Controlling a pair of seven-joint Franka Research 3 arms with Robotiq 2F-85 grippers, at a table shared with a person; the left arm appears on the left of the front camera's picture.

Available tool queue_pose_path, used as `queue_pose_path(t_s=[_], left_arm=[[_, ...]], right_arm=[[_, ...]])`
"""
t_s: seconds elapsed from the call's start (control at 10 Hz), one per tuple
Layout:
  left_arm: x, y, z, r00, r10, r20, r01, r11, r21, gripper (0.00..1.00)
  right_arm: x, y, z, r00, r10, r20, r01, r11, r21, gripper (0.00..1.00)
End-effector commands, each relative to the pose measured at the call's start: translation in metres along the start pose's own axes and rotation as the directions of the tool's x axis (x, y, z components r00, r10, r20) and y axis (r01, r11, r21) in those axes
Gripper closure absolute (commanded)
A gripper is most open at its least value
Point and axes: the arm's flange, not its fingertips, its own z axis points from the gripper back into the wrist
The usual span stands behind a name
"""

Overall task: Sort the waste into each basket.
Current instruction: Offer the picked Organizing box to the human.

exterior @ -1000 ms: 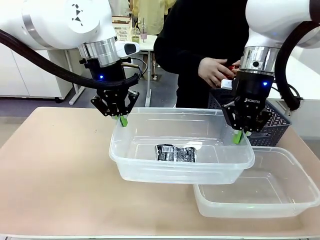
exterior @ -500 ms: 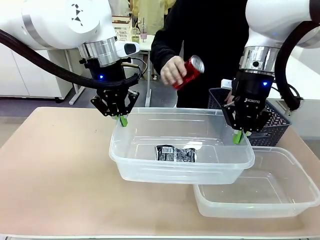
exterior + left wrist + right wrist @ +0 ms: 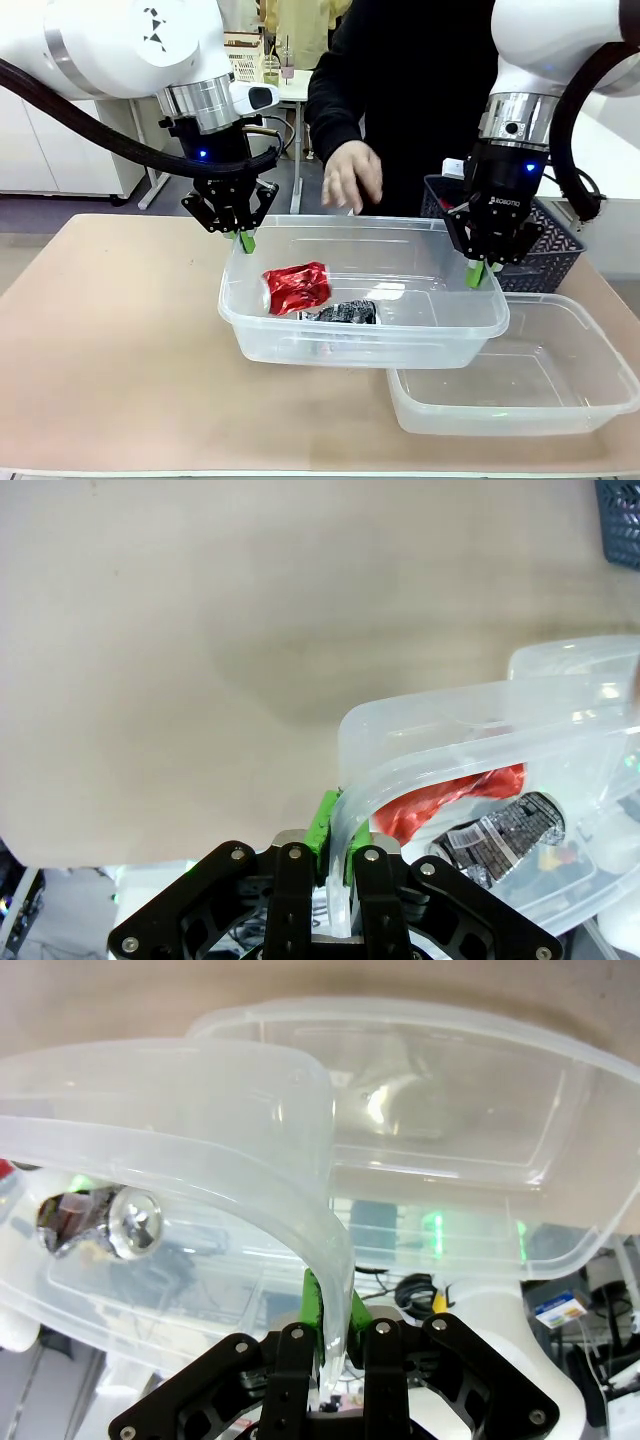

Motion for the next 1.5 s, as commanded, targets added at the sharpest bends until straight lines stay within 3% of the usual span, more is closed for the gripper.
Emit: queue_pose_path(t_s=[0.0,1.4], left_arm=[[-0.0033,-0.0005,0.0068,1.0,0.003,0.008,-0.003,1.0,-0.006,0.94],[-0.0033,-0.0005,0.0068,1.0,0.003,0.008,-0.003,1.0,-0.006,0.94]], right_arm=[[-0.0026,0.0044,0.0028,1.0,-0.004,0.001,0.004,1.0,-0.003,0.93],[-0.0026,0.0044,0.0028,1.0,-0.004,0.001,0.004,1.0,-0.003,0.93]])
